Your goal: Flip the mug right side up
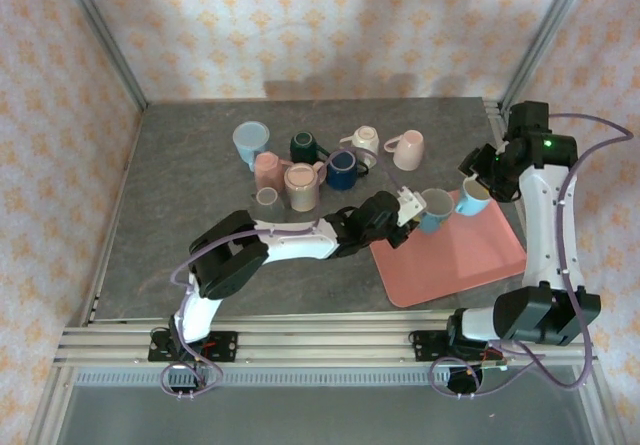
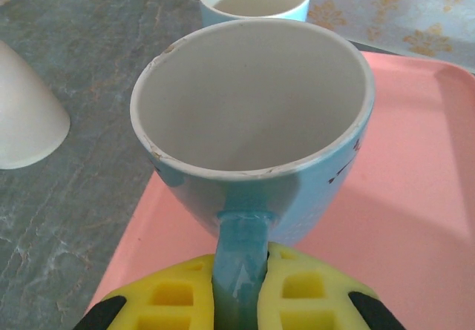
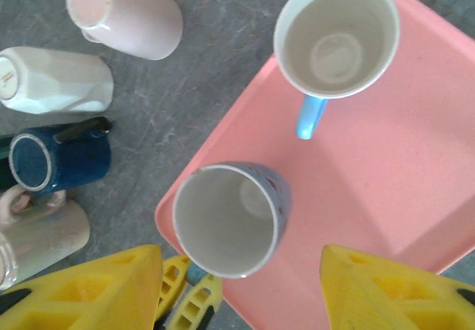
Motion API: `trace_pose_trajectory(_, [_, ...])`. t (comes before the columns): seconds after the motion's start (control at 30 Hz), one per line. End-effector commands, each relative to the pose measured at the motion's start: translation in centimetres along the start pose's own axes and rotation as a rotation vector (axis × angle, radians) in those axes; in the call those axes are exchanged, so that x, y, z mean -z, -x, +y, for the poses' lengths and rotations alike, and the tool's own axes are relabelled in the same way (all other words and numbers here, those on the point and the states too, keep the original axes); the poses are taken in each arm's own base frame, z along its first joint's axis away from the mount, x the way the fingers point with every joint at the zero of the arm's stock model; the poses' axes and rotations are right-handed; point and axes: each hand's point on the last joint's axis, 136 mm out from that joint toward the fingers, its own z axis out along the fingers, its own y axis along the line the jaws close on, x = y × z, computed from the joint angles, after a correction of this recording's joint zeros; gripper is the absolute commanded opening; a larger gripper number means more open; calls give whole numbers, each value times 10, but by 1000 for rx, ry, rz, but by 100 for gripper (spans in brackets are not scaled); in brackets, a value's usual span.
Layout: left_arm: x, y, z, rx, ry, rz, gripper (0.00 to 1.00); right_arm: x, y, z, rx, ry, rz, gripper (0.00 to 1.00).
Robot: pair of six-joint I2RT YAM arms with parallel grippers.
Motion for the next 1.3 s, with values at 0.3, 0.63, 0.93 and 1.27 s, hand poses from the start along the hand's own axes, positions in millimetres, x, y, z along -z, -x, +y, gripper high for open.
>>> trace_pose_trajectory(0.3, [-10,50,24,-30,148,-179,0,-3,-8,-8,19,-17,34,59])
trace_pose_trajectory(0.63, [-26,43,24,-23,149,-172,0,-5,-10,-7,9,-8,41,59])
trace_pose_trajectory(0.93, [-36,38,29,-14,162,-167,0,-11,-11,-4,-3,11,57,58])
trace_pose_trajectory(1.27, [-52,31,27,-15,153,-143,0,-10,-9,-2,3,17,56,59])
